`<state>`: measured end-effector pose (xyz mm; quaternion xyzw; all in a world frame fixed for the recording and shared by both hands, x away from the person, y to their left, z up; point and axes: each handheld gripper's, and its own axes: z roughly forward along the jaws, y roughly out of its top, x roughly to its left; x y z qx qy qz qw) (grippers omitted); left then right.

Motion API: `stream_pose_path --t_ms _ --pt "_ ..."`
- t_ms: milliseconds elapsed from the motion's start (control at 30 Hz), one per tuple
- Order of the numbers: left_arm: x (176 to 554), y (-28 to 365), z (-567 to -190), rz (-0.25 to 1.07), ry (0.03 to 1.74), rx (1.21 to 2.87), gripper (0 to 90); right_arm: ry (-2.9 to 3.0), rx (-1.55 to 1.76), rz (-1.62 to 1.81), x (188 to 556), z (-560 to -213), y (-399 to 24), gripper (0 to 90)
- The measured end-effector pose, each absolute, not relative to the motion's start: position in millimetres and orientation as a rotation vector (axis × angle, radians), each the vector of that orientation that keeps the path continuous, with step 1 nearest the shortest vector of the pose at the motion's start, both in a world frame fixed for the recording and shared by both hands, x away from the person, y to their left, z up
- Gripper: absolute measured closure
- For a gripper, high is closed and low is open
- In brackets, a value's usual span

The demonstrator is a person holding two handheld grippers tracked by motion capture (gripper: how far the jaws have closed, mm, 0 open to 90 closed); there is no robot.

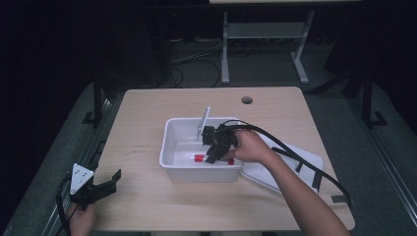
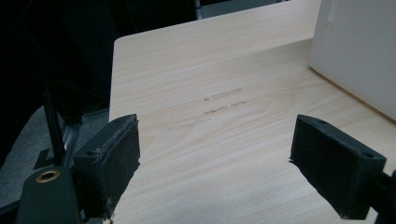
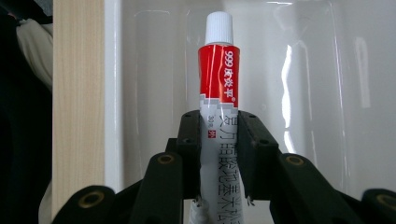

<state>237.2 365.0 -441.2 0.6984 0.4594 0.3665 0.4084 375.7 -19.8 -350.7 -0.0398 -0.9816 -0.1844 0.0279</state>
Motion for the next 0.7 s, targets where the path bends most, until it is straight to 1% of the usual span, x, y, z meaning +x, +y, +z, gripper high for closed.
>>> stream_pose_path --t_ms 267,300,333,367,700 --pt "237 366 -441 0.923 1.159 1.759 14.9 -3.004 -0.154 -0.576 378 -359 -22 71.0" --pt "237 365 -441 0.924 1.158 1.76 14.9 -3.005 -0.163 -0.572 378 -359 -23 69.6" --pt "237 365 -441 0.924 1.158 1.761 14.9 -2.992 -0.177 -0.577 378 -360 -24 64.1" --pt "237 365 -441 0.926 1.155 1.762 14.9 -2.989 -0.193 -0.587 379 -359 -25 62.8" --pt "237 365 -441 0.925 1.158 1.76 14.9 -3.007 -0.217 -0.583 378 -346 -30 57.9"
